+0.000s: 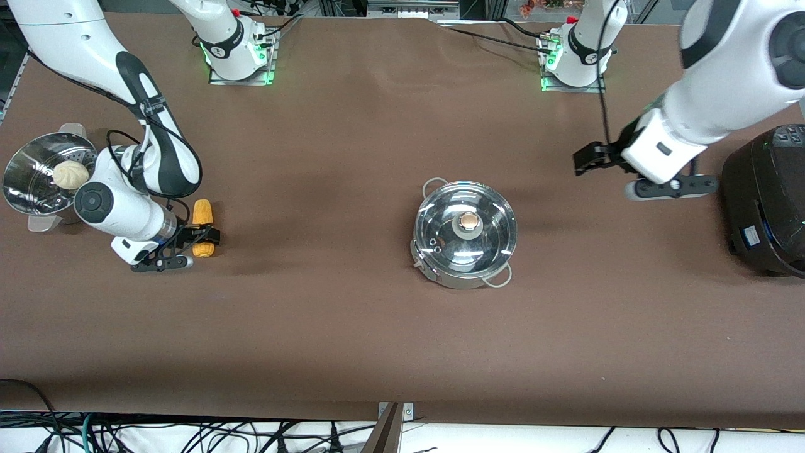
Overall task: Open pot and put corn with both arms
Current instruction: 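Reach the right gripper to the corn while the left gripper reaches the lid, then grasp the corn with the right gripper while the left gripper grasps the knob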
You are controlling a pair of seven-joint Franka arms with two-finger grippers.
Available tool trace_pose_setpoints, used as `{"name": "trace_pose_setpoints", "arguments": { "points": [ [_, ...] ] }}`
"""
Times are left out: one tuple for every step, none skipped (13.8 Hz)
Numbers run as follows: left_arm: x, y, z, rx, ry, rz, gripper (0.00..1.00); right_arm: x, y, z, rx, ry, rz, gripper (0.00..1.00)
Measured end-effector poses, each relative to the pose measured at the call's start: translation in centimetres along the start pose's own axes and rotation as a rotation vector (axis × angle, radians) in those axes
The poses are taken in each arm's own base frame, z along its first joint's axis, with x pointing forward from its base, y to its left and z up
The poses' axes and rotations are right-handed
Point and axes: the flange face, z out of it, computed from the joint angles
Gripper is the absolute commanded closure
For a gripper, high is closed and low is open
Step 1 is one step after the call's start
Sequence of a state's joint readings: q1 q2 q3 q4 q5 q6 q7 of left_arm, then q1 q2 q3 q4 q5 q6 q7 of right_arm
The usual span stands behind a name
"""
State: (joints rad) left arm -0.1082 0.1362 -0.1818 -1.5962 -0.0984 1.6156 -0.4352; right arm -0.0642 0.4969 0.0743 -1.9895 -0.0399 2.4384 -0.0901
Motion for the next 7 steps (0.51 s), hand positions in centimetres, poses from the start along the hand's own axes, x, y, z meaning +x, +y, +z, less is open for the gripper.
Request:
{"name": "trace_pose_setpoints", "arguments": {
  "points": [
    [-0.1, 1.9, 1.1, -0.002, 0.001, -0.019, 0.0, -0.3, -0.1, 0.4, 0.0, 0.004, -0.004, 0.0],
    [-0.1, 4.0, 2.4, -0.008, 0.005, -0.027, 0.0, -0.6, -0.1, 0.7, 0.0, 0.006, -0.009, 0.0],
    [-0.3, 6.4, 4.0, -0.016, 0.008, -0.023, 0.0, -0.8, -0.1, 0.8, -0.001, 0.01, -0.019, 0.0],
    [-0.3, 8.4, 5.6, -0.024, 0.012, -0.014, 0.0, -0.9, -0.2, 0.9, -0.001, 0.015, -0.034, 0.0],
    [-0.3, 10.0, 7.1, -0.029, 0.015, 0.004, 0.0, -1.1, -0.2, 1.0, -0.002, 0.02, -0.047, 0.0],
    [-0.1, 11.2, 8.8, -0.027, 0.012, 0.02, 0.0, -1.2, -0.2, 1.2, -0.002, 0.026, -0.055, 0.0],
    [0.0, 12.2, 10.4, -0.019, 0.006, 0.035, 0.0, -1.3, -0.2, 1.3, -0.004, 0.035, -0.066, 0.0]
  ]
}}
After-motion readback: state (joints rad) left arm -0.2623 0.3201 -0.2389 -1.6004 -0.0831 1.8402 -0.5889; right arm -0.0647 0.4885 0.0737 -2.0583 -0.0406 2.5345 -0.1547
